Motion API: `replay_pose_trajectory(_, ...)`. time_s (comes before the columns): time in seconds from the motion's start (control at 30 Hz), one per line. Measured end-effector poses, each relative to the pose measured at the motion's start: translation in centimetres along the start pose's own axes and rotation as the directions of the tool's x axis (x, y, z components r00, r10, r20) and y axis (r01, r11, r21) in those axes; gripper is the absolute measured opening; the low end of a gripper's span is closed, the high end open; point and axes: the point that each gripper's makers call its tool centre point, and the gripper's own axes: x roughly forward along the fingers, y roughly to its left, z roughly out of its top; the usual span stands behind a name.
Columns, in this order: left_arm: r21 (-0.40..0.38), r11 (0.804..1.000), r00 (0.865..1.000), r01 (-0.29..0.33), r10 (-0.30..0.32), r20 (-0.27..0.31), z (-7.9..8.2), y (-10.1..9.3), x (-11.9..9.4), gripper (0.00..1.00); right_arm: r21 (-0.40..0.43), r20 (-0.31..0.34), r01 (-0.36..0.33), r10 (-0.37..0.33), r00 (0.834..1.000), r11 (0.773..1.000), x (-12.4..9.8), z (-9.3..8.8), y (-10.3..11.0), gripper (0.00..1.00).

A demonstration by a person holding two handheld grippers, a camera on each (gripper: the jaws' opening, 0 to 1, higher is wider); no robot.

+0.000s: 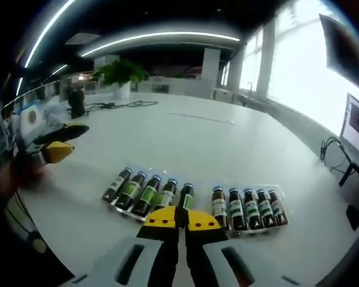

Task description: Grip medicine bottles put into box

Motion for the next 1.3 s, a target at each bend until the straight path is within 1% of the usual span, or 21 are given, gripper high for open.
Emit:
replay_pose_trajectory(0.13, 0.001, 1.0, 1.0, -0.001, 0.001, 0.0, 0.0, 0.0, 0.0, 0.35, 0.003, 0.024, 0.003, -0.004, 1.0, 1.0, 0.7, 1.1, -0.3, 0.0)
replay_pose_trajectory(0.27, 0.002, 1.0, 1.0, -0.004, 0.004, 0.0, 0.0, 0.1, 0.0, 0.35, 0.015, 0.028, 0.0, -0.001, 1.0, 1.0, 1.7, 1.6, -0.6, 0.0)
replay_pose_trajectory(0.37, 0.004, 1.0, 1.0, -0.007, 0.007, -0.001, 0.0, 0.1, 0.0, 0.35, 0.017, 0.018, 0.001, -0.001, 1.0, 1.0, 2.2, 1.4, -0.7, 0.0)
replay_pose_trajectory(0.53, 0.004, 1.0, 1.0, -0.01, 0.01, -0.002, 0.0, 0.1, 0.0, 0.35, 0.013, -0.002, -0.001, 0.001, 1.0, 1.0, 2.2, 0.5, -0.4, 0.0)
replay_pose_trajectory(0.6, 0.004, 1.0, 1.0, -0.008, 0.008, -0.003, 0.0, 0.1, 0.0, 0.35, 0.005, 0.006, 0.007, -0.007, 1.0, 1.0, 2.0, 0.4, -0.4, 0.0)
replay_pose_trajectory(0.7, 0.002, 1.0, 1.0, -0.007, 0.007, -0.004, 0.0, 0.1, 0.0, 0.35, 0.015, 0.013, 0.006, -0.006, 1.0, 1.0, 1.9, 0.3, -0.4, 0.0)
replay_pose_trajectory(0.83, 0.002, 1.0, 1.0, -0.006, 0.006, -0.004, -0.1, 0.1, 0.0, 0.35, -0.037, 0.043, 0.022, -0.02, 0.999, 0.999, 1.7, 0.3, -0.2, 0.0)
replay_pose_trajectory(0.87, 0.001, 1.0, 1.0, -0.006, 0.006, -0.004, -0.1, 0.1, 0.0, 0.35, -0.044, 0.045, 0.025, -0.023, 0.999, 0.999, 1.7, 0.2, -0.2, 0.0)
replay_pose_trajectory(0.9, 0.001, 1.0, 1.0, -0.006, 0.006, -0.004, -0.1, 0.1, 0.0, 0.35, -0.065, 0.031, 0.021, -0.019, 0.999, 0.998, 1.8, -0.1, 0.0, 0.0)
replay_pose_trajectory(0.93, 0.001, 1.0, 1.0, -0.006, 0.006, -0.004, -0.1, 0.1, 0.0, 0.35, -0.105, 0.076, 0.033, -0.025, 0.997, 0.994, 1.8, 0.5, -0.3, 0.0)
replay_pose_trajectory(0.97, 0.001, 1.0, 1.0, -0.005, 0.005, -0.004, -0.1, 0.0, 0.0, 0.35, -0.076, 0.072, 0.032, -0.027, 0.997, 0.997, 1.5, 0.2, 0.1, 0.0)
replay_pose_trajectory(1.07, 0.001, 1.0, 1.0, -0.004, 0.004, -0.007, -0.1, 0.0, 0.0, 0.35, -0.082, 0.082, 0.04, -0.033, 0.996, 0.996, 1.6, 0.4, -0.3, 0.0)
replay_pose_trajectory(1.17, 0.002, 1.0, 1.0, -0.004, 0.004, -0.009, -0.1, 0.0, 0.1, 0.35, -0.043, 0.066, 0.041, -0.038, 0.997, 0.998, 1.5, 0.4, -0.6, 0.0)
replay_pose_trajectory(1.2, 0.002, 1.0, 1.0, -0.004, 0.004, -0.01, -0.1, 0.0, 0.1, 0.35, -0.042, 0.064, 0.038, -0.035, 0.997, 0.998, 1.6, 0.5, -0.6, 0.0)
replay_pose_trajectory(1.3, 0.003, 1.0, 1.0, -0.005, 0.005, -0.012, -0.2, 0.0, 0.1, 0.35, -0.028, 0.101, 0.028, -0.025, 0.995, 0.999, 1.3, 1.7, -0.6, 0.0)
